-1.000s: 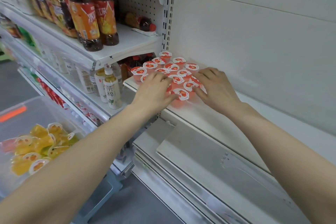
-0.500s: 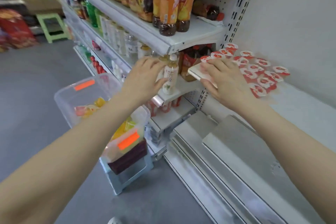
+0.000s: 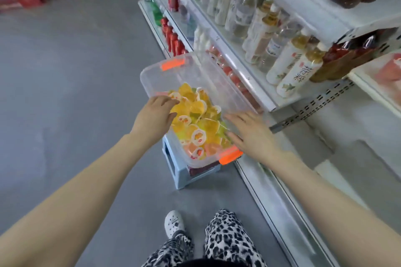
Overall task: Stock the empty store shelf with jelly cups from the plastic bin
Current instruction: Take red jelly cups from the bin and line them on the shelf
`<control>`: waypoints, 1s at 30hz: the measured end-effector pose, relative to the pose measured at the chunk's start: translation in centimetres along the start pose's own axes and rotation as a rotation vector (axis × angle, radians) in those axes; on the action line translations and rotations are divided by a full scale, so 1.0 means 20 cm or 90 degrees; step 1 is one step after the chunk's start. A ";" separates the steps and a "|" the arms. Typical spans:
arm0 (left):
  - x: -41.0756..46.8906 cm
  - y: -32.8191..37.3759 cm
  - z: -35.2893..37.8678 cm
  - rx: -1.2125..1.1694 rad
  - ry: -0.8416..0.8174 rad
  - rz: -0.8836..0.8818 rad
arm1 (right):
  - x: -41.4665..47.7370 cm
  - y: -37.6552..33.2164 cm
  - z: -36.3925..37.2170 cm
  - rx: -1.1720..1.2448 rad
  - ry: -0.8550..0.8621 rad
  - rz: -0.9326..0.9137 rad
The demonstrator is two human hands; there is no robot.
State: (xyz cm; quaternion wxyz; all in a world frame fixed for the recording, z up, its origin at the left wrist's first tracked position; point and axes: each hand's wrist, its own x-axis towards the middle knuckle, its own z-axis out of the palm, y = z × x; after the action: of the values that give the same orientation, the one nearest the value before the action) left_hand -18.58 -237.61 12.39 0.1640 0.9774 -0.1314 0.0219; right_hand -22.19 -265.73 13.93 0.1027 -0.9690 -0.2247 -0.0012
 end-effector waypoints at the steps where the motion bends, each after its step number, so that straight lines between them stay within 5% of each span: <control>1: -0.01 -0.04 0.03 -0.005 -0.014 -0.016 | 0.04 -0.02 0.05 0.005 -0.058 0.007; 7: 0.02 -0.11 0.19 -0.017 -0.013 -0.049 | 0.26 -0.07 0.30 0.025 -0.283 -0.066; 12: 0.02 -0.11 0.24 -0.007 0.062 -0.064 | 0.40 -0.14 0.44 -0.052 -0.324 -0.234; 18: 0.03 -0.12 0.26 0.050 0.113 -0.004 | 0.49 -0.15 0.51 -0.072 -0.347 -0.269; 21: 0.06 -0.12 0.24 0.056 0.075 -0.020 | 0.48 -0.07 0.47 0.033 -0.339 -0.236; 26: 0.22 -0.15 0.21 0.101 -0.025 -0.040 | 0.57 0.08 0.36 0.316 -0.281 0.026; 30: 0.47 -0.18 0.23 0.155 -0.107 -0.123 | 0.66 0.18 0.32 0.375 -0.180 0.082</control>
State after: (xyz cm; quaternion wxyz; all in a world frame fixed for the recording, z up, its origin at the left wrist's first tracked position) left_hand -8.65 -238.16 7.80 0.0344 0.9965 -0.0467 -0.0601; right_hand -8.96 -261.95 7.65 0.3459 -0.9004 -0.1660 0.2049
